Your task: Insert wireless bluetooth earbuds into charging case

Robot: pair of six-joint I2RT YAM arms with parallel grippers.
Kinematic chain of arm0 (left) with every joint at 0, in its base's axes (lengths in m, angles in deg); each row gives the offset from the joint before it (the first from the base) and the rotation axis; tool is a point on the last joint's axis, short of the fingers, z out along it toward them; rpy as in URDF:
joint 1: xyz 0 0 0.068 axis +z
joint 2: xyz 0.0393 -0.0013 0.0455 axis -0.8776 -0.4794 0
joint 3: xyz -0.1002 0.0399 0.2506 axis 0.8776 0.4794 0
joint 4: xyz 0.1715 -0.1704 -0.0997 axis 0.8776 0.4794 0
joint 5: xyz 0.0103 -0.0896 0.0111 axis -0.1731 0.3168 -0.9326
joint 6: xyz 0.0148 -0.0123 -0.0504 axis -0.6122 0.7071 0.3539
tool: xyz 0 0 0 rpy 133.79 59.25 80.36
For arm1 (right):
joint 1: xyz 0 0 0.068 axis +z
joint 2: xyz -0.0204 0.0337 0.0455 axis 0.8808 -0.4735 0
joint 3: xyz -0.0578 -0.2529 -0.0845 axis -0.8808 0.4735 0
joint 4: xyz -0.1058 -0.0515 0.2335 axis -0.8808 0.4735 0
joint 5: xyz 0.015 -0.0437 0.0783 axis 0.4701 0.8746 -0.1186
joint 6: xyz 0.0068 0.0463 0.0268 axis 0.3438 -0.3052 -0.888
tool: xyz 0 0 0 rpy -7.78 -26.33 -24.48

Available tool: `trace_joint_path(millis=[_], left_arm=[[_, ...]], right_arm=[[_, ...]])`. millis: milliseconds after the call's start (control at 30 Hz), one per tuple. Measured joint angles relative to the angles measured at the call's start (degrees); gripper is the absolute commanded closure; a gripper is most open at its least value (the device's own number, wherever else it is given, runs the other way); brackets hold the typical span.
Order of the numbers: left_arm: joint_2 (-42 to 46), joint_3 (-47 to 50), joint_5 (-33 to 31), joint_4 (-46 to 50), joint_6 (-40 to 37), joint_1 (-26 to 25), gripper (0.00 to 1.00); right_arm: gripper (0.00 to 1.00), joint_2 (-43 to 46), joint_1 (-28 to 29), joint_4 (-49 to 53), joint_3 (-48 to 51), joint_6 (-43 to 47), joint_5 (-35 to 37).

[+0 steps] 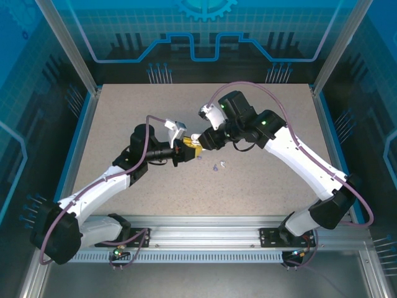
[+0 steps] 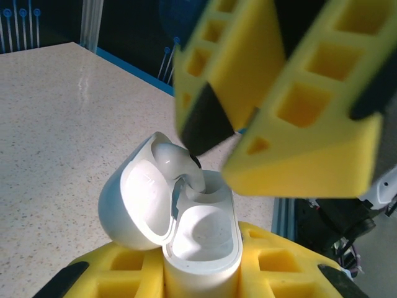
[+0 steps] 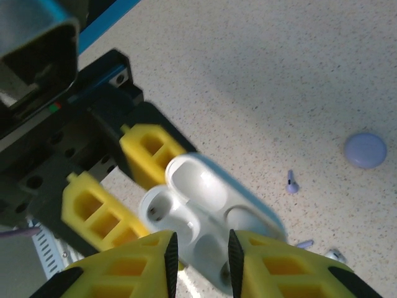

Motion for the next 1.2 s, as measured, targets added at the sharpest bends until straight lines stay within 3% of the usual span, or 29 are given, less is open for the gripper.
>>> trace_joint_path(millis=[1200], left_arm=[[0.0,-0.7,0.6,0.5,-1.3,0.1,0.95]], right_arm=[[0.7,0.7,0.5,0.5,0.9,-2.6,4.3]])
